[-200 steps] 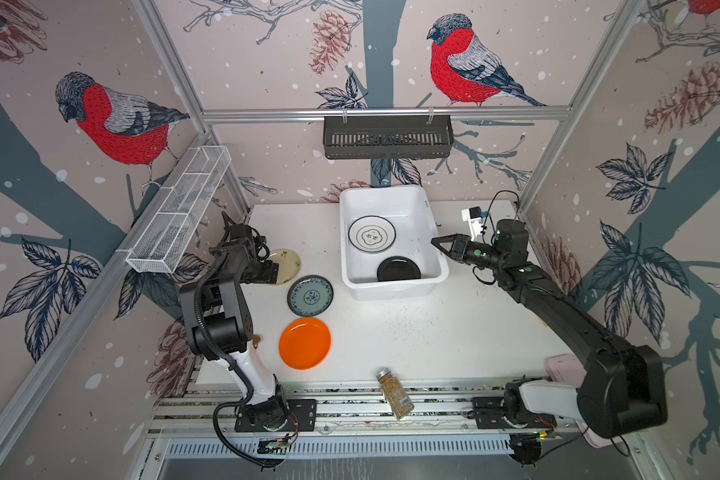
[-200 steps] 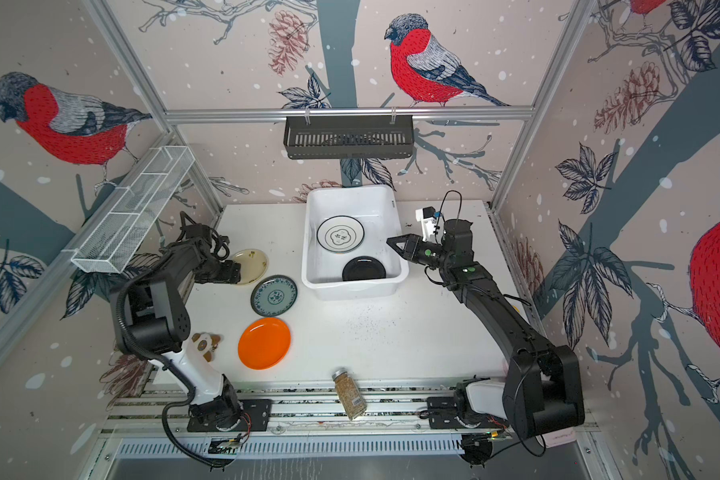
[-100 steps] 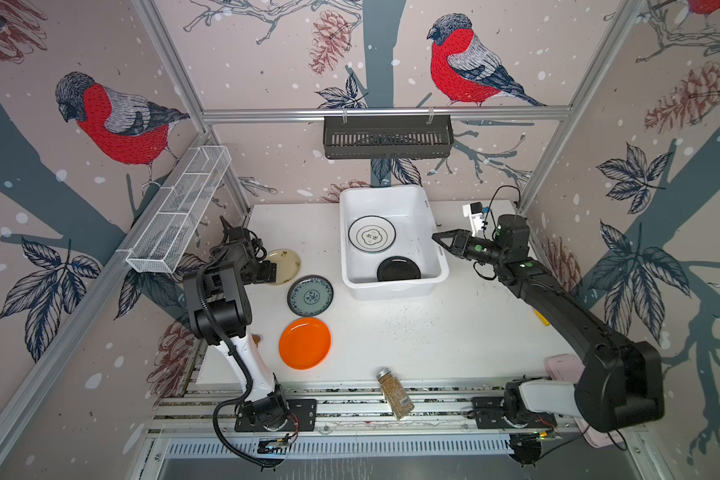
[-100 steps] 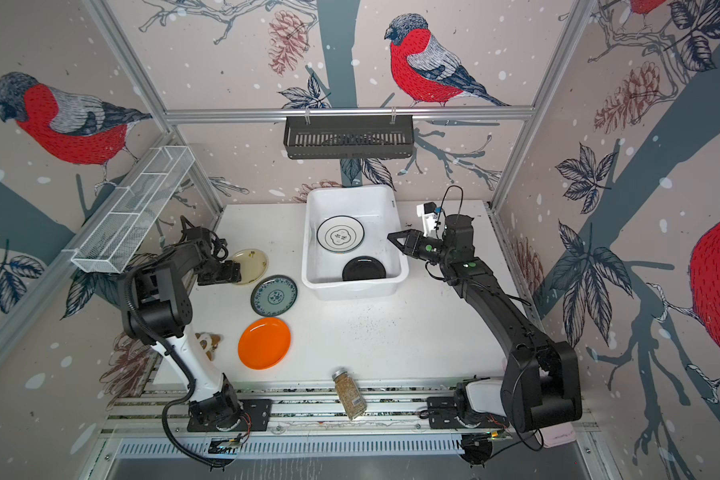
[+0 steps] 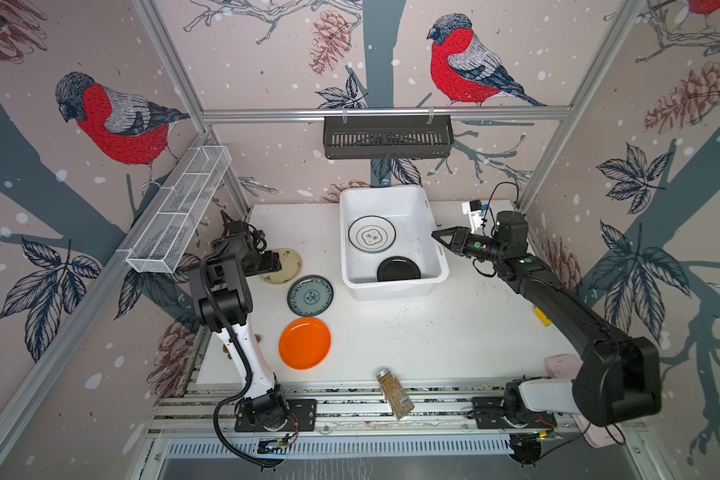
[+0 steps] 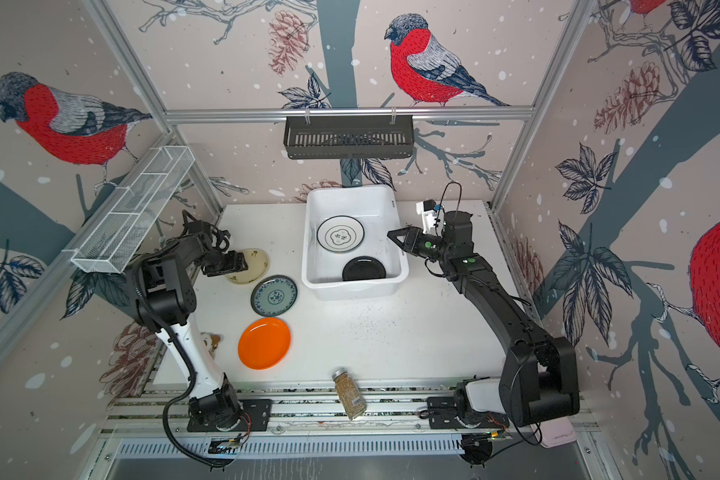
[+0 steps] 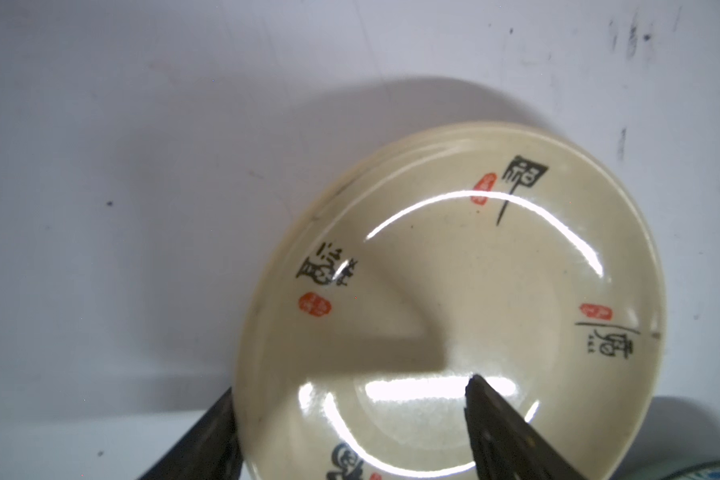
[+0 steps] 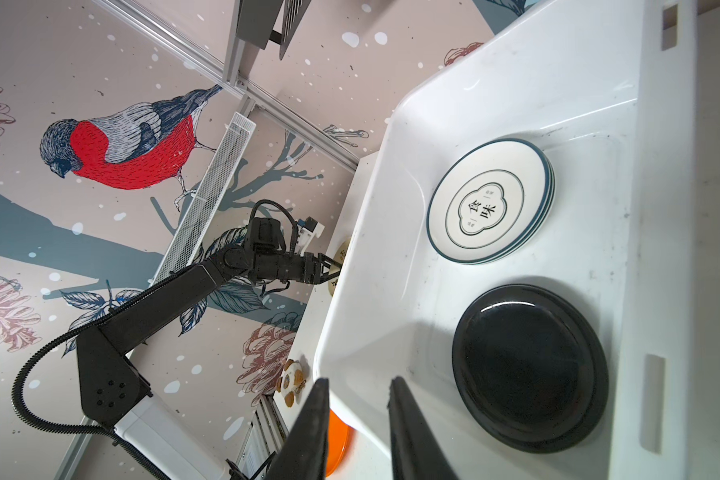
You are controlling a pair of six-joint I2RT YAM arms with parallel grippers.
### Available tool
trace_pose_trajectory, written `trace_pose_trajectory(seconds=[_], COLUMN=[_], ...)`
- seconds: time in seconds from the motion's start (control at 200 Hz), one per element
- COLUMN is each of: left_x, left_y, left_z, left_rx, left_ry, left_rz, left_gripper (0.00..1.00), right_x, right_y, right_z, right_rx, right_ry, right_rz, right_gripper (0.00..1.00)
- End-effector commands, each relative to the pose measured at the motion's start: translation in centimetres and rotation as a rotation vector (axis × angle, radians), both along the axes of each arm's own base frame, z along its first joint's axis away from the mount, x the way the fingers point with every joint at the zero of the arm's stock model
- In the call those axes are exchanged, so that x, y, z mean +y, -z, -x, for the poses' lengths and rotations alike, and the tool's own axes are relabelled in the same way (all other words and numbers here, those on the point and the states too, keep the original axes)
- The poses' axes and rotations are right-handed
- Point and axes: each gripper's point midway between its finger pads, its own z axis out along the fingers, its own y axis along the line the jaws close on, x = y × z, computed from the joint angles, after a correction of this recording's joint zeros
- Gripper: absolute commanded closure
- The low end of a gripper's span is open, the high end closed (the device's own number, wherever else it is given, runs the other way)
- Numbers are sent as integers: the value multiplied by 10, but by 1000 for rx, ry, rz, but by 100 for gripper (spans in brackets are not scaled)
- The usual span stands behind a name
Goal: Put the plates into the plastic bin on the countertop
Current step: 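Position left gripper at the rim of the cream calligraphy plate, then close left gripper on the cream plate rim and tilt it upright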
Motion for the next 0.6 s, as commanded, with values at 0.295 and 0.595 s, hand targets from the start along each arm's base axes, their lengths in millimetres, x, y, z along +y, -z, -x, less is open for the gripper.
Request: trace_pose_trajectory(seconds=[0.295,0.595], left_x=[-58,-66], left_y=[4,1], left_z=[-28,-62], left_rx=[-11,-47], left_ry=[82,76], left_rz=[135,155], left_gripper=[20,21], right_x=[0,0], right_y=[0,2], right_z=[-5,-5], right_rx=[-11,-7], right_ry=[12,20], right_rz=[-1,-7], right_gripper=[73,73])
